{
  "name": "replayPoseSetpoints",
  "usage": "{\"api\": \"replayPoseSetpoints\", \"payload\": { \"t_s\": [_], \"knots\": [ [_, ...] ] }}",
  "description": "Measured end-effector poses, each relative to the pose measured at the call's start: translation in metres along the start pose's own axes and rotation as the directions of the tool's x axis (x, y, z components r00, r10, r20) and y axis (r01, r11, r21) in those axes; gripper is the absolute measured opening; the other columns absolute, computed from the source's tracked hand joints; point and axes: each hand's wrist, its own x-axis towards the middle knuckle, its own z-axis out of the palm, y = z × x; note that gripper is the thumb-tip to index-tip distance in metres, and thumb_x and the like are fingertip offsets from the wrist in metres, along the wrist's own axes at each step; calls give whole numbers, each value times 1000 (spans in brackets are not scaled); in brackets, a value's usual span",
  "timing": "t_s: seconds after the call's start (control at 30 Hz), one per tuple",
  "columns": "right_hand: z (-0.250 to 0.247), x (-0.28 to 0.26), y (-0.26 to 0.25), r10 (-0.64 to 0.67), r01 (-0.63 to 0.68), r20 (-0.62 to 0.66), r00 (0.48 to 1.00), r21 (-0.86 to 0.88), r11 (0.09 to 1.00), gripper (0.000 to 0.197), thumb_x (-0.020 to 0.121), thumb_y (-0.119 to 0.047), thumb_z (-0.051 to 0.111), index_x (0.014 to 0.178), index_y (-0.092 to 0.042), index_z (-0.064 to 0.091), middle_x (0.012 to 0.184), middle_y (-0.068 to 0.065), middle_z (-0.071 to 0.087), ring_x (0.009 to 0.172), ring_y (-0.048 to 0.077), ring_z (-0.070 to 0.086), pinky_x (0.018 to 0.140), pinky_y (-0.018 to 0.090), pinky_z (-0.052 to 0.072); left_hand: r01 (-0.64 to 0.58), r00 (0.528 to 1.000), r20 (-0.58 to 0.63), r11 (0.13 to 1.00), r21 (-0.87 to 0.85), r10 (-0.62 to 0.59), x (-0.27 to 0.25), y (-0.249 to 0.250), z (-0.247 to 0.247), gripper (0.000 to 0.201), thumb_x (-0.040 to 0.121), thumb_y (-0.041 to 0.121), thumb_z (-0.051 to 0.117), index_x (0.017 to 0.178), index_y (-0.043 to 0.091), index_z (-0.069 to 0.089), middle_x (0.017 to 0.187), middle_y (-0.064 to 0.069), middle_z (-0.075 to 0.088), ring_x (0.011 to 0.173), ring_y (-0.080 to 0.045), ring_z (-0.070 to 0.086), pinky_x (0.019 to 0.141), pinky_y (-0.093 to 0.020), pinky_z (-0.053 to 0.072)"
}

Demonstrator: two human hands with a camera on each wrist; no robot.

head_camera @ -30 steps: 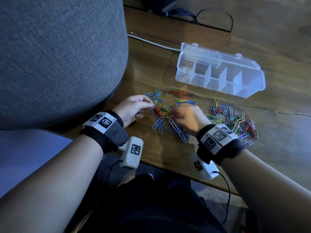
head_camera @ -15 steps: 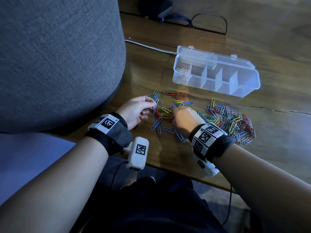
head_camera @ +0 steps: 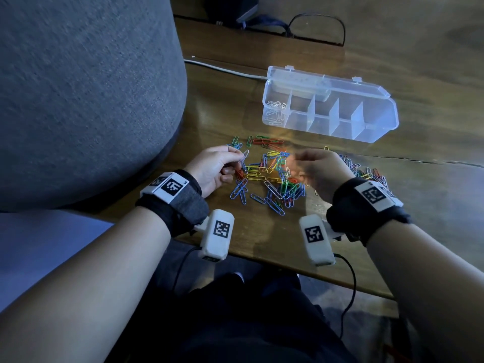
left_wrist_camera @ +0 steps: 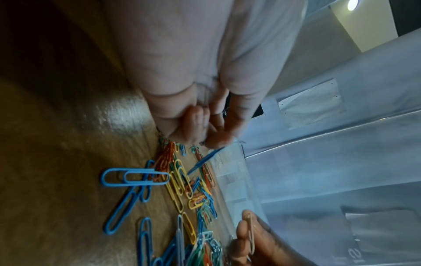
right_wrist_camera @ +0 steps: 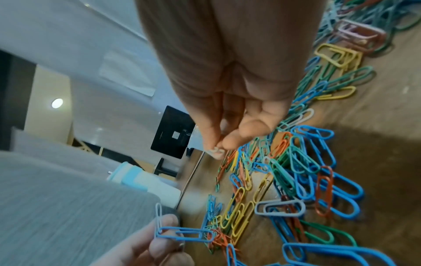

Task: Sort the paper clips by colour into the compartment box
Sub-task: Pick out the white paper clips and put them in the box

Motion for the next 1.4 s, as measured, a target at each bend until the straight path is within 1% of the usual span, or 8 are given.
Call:
{"api": "replayPoseSetpoints", "payload": {
  "t_s": [0.13,0.3,0.4,0.53,0.73,1.07,1.27,1.4],
  "knots": [
    [-7,-7,-2,171,-185,82,982,221,958,10,88,-1,55,90,-6,63,71,4,56,61,13,57,65,24,49,36,999,23,993,-111,-34,1,0,8,20,89,2,49,71,9,51,57,-2,44,41,-6,32,37,-15,23],
    [1,-7,-3,283,-294,81,956,278,914,16,89,-9,42,79,-10,54,64,3,45,53,15,47,45,20,43,23,999,48,997,-78,-20,3,0,18,16,89,3,51,76,11,56,57,0,45,40,-5,33,36,-14,23],
    [13,-8,-4,153,-169,125,980,130,977,3,86,-9,58,85,-9,61,56,-4,35,47,10,27,41,17,24,-2,997,81,999,-46,6,1,0,24,18,92,5,51,76,14,53,52,4,45,43,-5,32,38,-14,22],
    [28,-11,-7,-11,78,190,982,-348,934,10,85,-25,66,88,-16,70,42,-14,39,37,2,29,41,15,25,-18,993,116,995,-98,30,0,0,32,21,96,9,47,75,16,49,48,7,43,41,-3,33,38,-13,23],
    [29,-16,-18,-26,147,259,965,-462,875,22,91,-23,57,69,-19,57,56,-5,36,51,11,30,48,22,25,-53,997,47,991,-123,59,4,-6,38,23,96,7,45,74,13,48,47,6,38,43,-5,29,39,-15,23],
    [11,-18,-19,170,-208,328,929,86,974,29,93,-7,44,66,-17,51,50,-8,27,40,4,20,42,18,8,-165,985,52,986,4,164,3,-11,60,25,97,8,42,73,16,46,54,5,38,44,-3,31,41,-14,22],
    [-3,-17,-29,178,-219,278,944,123,968,23,92,-11,44,70,-18,42,56,-5,19,43,7,17,42,20,10,-475,878,217,731,489,426,5,-1,41,21,94,14,48,76,23,47,65,2,45,54,-5,39,54,-20,34],
    [0,-18,-29,166,-181,206,964,60,982,19,92,-10,44,73,-15,47,53,-5,22,41,7,18,38,19,13,-537,835,345,501,679,428,6,10,37,12,90,21,48,88,14,57,63,10,49,56,0,44,58,-18,34]
  ]
}}
